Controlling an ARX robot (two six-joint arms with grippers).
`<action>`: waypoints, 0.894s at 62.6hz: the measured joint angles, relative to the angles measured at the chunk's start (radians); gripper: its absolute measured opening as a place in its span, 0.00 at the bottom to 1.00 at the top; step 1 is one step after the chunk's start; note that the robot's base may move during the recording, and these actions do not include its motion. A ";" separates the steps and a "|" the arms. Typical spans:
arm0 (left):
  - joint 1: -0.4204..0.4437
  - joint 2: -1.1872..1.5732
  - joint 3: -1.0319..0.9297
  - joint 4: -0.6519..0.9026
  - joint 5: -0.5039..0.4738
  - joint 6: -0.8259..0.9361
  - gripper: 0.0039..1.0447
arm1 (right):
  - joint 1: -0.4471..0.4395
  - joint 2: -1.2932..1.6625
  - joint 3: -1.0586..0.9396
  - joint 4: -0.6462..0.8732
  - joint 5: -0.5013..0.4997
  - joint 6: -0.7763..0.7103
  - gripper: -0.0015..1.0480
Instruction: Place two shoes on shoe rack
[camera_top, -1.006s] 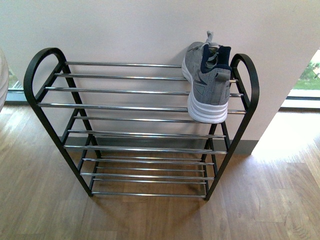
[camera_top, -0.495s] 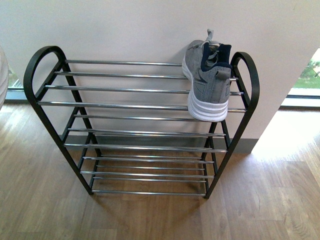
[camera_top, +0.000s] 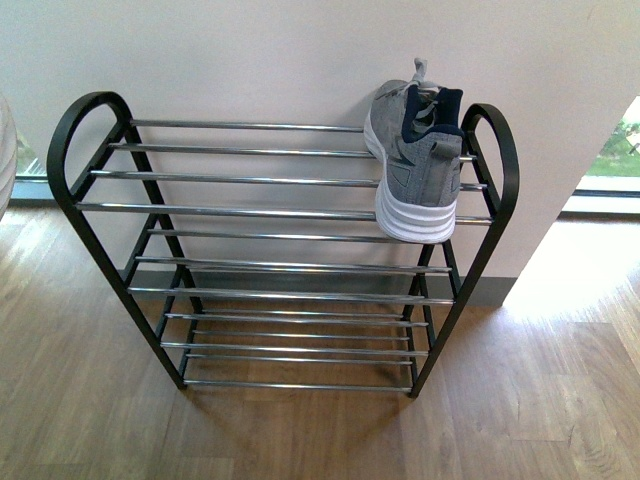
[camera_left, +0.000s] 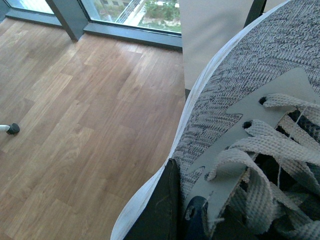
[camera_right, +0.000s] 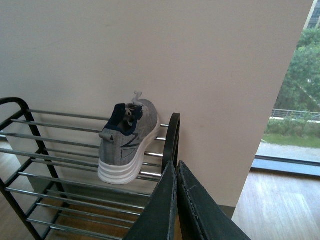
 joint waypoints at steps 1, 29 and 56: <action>0.000 0.000 0.000 0.000 0.000 0.000 0.01 | 0.000 -0.005 0.000 -0.005 0.000 0.000 0.02; 0.000 0.000 0.000 0.000 0.000 0.000 0.01 | 0.000 -0.194 0.000 -0.190 0.000 0.000 0.02; 0.000 0.000 0.000 0.000 0.001 0.000 0.01 | 0.000 -0.406 0.000 -0.410 0.000 0.000 0.02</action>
